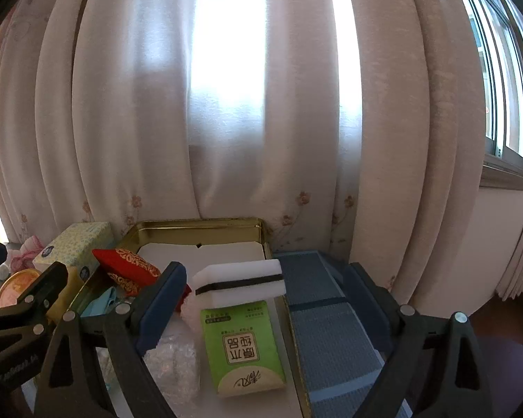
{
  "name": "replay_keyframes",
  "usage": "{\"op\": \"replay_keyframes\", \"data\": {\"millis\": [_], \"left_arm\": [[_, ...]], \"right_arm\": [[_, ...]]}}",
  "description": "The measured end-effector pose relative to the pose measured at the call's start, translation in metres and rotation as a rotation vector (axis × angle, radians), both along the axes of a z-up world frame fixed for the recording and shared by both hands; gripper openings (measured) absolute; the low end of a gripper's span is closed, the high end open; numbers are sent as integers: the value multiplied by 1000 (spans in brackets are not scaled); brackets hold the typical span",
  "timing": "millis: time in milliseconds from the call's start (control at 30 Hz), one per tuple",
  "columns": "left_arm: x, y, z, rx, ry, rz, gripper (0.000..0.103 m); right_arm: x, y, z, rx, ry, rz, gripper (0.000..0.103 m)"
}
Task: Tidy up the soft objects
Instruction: 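Move both open grippers back toward the white gauze roll and pink-trimmed towel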
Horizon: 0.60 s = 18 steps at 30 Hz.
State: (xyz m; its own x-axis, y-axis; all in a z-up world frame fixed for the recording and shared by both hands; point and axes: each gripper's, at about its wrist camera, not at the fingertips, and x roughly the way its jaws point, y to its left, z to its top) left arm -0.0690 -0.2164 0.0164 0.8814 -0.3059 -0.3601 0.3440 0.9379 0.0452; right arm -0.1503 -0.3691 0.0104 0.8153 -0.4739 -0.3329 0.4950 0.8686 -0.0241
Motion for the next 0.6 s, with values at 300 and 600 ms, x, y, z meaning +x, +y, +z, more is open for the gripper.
{"op": "replay_keyframes", "data": {"millis": [300, 600], "left_arm": [[-2, 3, 0, -8, -9, 3, 103], [-5, 14, 0, -17, -14, 2, 103]], "right_arm": [[-1, 0, 1, -3, -3, -9, 93], [-3, 3, 2, -13, -1, -30, 93]]}}
